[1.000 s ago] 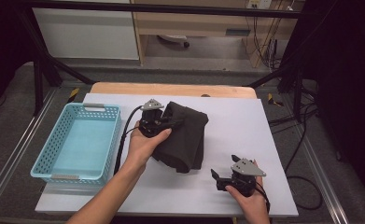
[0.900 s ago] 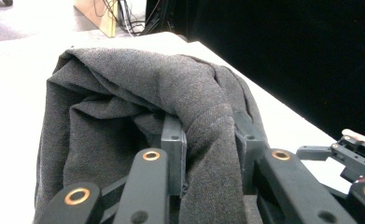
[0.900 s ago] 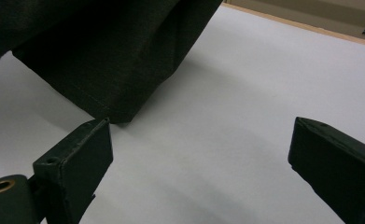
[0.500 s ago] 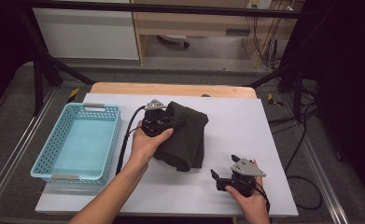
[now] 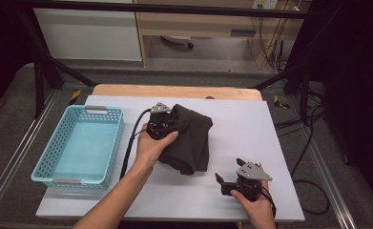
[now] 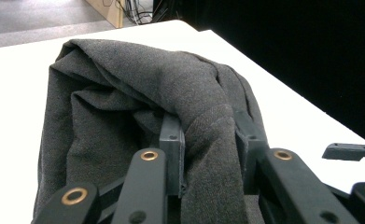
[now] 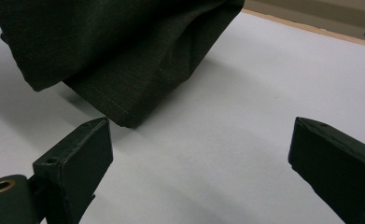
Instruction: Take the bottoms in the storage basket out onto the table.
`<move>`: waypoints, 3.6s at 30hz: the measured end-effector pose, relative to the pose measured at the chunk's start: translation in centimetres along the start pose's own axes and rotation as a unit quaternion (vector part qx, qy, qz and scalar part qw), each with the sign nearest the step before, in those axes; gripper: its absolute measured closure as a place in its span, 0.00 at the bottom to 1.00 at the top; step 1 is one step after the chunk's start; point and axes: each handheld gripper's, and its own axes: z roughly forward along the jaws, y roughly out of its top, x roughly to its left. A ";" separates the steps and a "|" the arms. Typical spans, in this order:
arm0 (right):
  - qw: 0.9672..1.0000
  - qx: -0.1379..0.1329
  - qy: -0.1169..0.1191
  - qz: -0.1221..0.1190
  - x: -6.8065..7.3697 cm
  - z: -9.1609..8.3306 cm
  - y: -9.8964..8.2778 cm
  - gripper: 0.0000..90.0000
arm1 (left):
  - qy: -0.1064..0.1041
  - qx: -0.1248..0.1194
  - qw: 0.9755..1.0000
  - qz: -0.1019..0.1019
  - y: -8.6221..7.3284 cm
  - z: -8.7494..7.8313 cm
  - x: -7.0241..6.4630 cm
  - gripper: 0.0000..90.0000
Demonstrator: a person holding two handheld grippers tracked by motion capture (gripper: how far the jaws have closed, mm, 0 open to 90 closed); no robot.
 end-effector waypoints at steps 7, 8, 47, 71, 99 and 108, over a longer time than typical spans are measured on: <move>1.000 0.001 0.000 -0.002 0.0 0.0 0.0 0.08 | 0.004 0.005 1.000 0.000 -0.2 0.5 0.2 0.76; 1.000 0.001 0.000 -0.002 0.0 0.0 0.0 0.08 | 0.007 0.004 1.000 0.002 -0.2 0.5 0.2 0.76; 1.000 0.012 0.004 -0.010 0.3 0.3 -0.1 0.08 | 0.065 -0.034 0.997 -0.010 -1.7 -2.4 2.5 0.36; 0.998 0.033 0.044 0.011 1.3 1.0 0.2 0.18 | 0.061 -0.027 0.997 0.034 -7.8 -6.5 -0.1 0.25; 0.997 0.024 0.076 -0.002 4.9 4.6 4.0 0.79 | 0.092 -0.023 0.995 0.025 -12.7 -7.8 1.3 0.26; 0.998 0.009 0.064 0.007 2.7 4.5 6.1 0.90 | 0.087 -0.020 0.996 0.020 -12.9 -7.6 1.3 0.27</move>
